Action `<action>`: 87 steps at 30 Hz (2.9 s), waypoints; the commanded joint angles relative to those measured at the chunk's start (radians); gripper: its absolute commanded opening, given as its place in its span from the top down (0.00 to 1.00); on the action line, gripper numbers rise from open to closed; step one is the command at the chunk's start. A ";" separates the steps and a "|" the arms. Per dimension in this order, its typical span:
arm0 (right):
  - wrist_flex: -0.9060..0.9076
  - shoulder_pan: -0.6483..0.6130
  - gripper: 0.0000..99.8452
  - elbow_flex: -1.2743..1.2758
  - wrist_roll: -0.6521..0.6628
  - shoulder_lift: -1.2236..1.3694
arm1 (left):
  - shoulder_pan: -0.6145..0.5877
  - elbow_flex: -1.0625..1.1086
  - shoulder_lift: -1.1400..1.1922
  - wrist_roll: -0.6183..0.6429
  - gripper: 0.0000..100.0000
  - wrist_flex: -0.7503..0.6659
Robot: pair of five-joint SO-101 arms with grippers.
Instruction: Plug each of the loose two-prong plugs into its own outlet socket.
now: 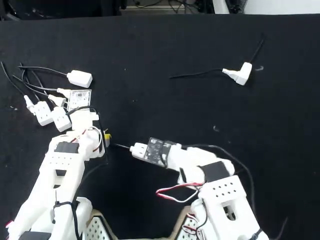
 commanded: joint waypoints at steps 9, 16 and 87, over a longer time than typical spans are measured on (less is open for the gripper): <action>0.034 0.025 0.86 -0.064 -0.077 -0.018 | -0.007 -0.007 -0.023 0.006 0.80 -0.009; 0.040 0.021 0.87 -0.053 -0.078 -0.018 | -0.007 -0.007 -0.023 0.006 0.80 -0.009; -0.219 -0.005 0.98 -0.147 -0.081 0.438 | -0.012 -0.007 -0.023 0.006 0.80 -0.008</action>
